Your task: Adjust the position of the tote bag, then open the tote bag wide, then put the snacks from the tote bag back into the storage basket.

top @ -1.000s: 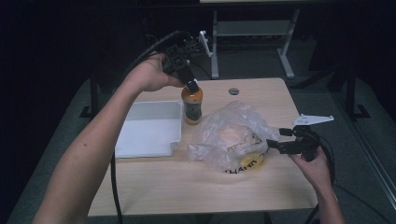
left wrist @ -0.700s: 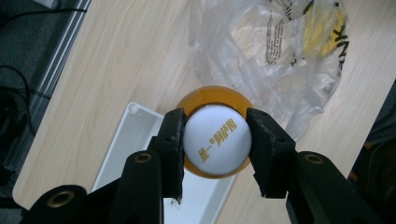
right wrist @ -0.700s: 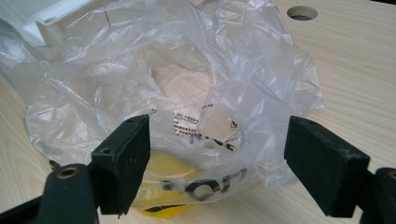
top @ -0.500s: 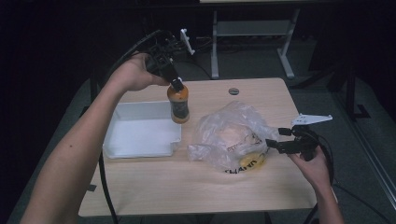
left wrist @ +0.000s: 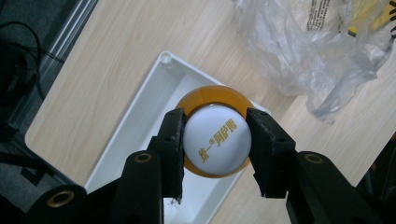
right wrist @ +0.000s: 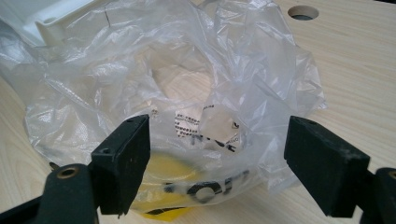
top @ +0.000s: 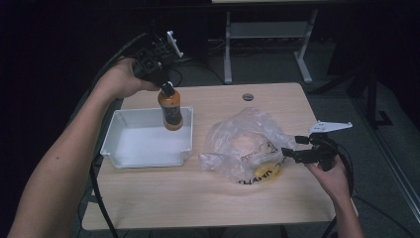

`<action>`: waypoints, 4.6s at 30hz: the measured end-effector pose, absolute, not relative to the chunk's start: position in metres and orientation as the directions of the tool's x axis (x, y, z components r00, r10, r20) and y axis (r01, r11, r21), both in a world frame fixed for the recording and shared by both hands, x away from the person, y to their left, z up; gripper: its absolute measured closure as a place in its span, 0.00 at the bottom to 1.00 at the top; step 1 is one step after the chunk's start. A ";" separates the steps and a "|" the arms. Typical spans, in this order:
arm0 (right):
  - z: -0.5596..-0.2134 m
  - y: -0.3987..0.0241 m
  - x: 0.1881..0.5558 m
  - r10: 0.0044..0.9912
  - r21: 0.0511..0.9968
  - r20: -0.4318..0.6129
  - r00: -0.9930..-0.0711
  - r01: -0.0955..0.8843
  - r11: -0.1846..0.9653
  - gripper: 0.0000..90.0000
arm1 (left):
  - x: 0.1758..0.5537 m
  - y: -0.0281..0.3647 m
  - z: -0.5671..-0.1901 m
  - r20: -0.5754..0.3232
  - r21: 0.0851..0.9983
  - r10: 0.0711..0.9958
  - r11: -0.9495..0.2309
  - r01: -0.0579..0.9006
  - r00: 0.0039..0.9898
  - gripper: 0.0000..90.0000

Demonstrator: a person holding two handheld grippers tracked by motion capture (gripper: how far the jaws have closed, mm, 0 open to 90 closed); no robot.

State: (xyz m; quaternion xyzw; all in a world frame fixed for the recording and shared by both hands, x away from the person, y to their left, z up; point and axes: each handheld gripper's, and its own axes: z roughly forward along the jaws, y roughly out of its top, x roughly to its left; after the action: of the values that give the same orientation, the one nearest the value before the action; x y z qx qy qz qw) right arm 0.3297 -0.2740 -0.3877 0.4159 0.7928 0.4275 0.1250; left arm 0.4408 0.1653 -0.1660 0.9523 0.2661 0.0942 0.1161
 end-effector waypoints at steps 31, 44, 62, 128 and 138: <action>-0.386 -0.280 0.325 0.777 0.783 0.163 -0.608 0.559 0.273 0.25 | 0.456 0.205 -0.217 0.105 0.236 0.543 -0.827 0.510 0.833 0.66; -0.384 -0.284 0.324 0.780 0.791 0.156 -0.606 0.549 0.269 0.25 | 0.462 0.206 -0.241 0.095 0.226 0.521 -0.841 0.491 0.848 0.66; -0.386 -0.280 0.328 0.776 0.782 0.162 -0.610 0.559 0.277 0.24 | 0.468 0.211 -0.263 0.078 0.209 0.504 -0.852 0.480 0.860 0.66; -0.384 -0.284 0.320 0.782 0.787 0.146 -0.605 0.550 0.279 0.24 | 0.475 0.201 -0.291 0.035 0.188 0.431 -0.889 0.418 0.901 0.66; -0.384 -0.285 0.318 0.784 0.787 0.145 -0.603 0.551 0.278 0.25 | 0.474 0.201 -0.292 0.036 0.192 0.412 -0.897 0.399 0.910 0.66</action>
State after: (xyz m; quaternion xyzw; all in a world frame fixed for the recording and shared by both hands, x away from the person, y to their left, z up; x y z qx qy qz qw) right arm 0.3184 -0.2852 -0.3843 0.4237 0.7876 0.4260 0.1370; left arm 0.4744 0.2007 -0.2921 0.9731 0.2083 0.0377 0.0907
